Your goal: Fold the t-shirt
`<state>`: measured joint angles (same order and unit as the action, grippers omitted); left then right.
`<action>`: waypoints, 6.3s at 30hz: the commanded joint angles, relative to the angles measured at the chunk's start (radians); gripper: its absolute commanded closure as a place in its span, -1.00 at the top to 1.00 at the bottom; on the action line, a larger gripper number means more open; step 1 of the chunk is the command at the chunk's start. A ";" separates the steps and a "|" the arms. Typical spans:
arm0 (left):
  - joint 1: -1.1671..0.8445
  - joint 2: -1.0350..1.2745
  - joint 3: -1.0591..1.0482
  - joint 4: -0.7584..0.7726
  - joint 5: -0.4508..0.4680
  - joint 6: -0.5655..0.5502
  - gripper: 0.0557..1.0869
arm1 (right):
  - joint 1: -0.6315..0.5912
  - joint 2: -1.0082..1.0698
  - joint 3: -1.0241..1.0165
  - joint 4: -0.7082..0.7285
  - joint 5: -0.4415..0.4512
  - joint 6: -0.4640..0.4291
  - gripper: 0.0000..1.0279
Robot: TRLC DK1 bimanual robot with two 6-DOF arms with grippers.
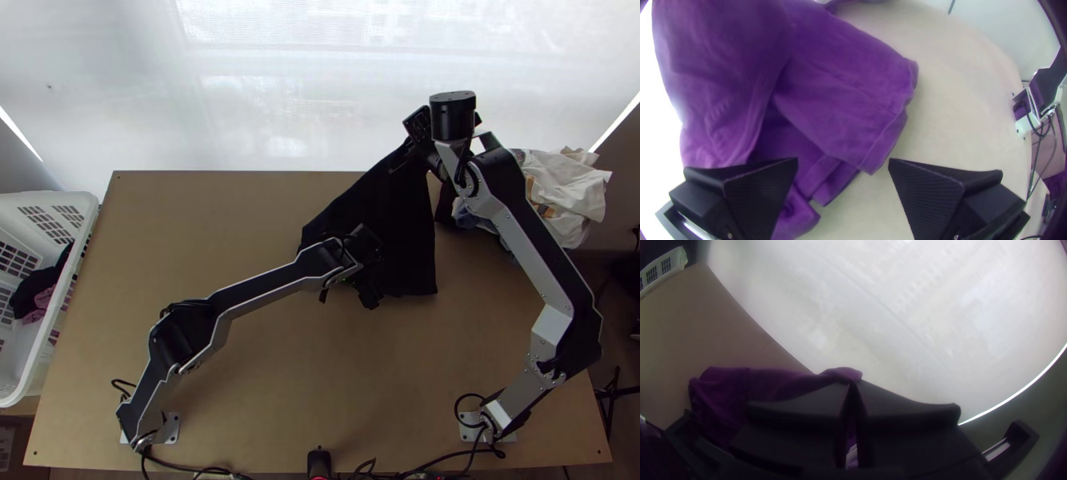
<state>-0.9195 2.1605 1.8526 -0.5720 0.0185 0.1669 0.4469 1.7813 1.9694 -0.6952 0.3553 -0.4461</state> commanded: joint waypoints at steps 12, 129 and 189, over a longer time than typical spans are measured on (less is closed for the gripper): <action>-0.024 0.233 0.252 -0.120 -0.011 0.013 0.11 | -0.007 -0.011 -0.017 -0.006 0.001 0.007 -0.95; 0.858 -0.605 -0.538 0.195 0.026 0.160 -0.92 | 0.050 0.132 -0.182 0.097 -0.226 0.195 0.91; 0.913 -0.556 -0.584 0.248 0.024 0.152 -0.92 | 0.602 0.533 0.089 -0.092 -0.446 0.244 0.24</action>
<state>-0.0051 1.6035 1.2671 -0.3233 0.0422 0.3145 1.0687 2.2753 2.0487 -0.8204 -0.0982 -0.2195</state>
